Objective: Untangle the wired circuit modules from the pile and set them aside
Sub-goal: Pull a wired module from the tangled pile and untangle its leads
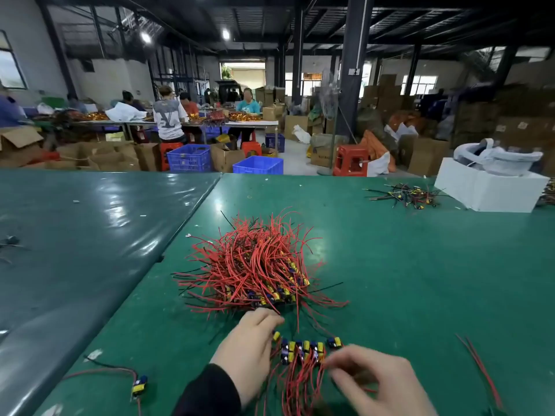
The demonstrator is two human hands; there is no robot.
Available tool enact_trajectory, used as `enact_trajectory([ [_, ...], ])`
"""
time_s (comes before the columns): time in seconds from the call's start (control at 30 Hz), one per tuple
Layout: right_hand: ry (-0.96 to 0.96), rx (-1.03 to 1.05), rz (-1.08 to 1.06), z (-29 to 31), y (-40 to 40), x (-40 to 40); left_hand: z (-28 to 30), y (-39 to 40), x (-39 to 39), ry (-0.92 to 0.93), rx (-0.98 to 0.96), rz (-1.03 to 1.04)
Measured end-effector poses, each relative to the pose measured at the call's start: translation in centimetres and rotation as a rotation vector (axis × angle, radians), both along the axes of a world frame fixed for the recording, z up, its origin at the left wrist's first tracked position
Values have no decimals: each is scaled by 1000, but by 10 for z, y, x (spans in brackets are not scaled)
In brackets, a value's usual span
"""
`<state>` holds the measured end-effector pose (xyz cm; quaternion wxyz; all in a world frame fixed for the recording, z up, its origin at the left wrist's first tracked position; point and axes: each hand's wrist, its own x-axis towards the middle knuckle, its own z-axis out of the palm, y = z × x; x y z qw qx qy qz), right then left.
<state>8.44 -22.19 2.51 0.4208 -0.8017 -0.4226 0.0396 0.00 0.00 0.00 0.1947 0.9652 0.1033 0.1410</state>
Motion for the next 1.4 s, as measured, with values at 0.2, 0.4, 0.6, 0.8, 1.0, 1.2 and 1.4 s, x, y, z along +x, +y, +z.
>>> enact_trajectory([
  [0.2, -365, -439, 77, -48, 81, 4, -28, 24, 35, 238, 165, -80],
  [0.4, -200, -531, 51, -40, 52, 26, -45, 38, 36, 107, 153, -95],
  [0.6, -306, -574, -29, -15, 42, 51, -36, 34, 23, -278, -160, -128],
  [0.8, 191, 199, -114, -14, 76, 24, -28, 21, 13, -519, -422, -116],
  [1.0, 600, 176, 62, -38, 90, 3, -15, 12, 7, -536, -421, -118],
  [1.2, 593, 239, 107, -34, 86, 8, -5, 15, -1, -346, -555, -77],
  [1.4, 512, 254, 177, -35, 81, 10, 1, 14, -1, -360, -615, -25],
])
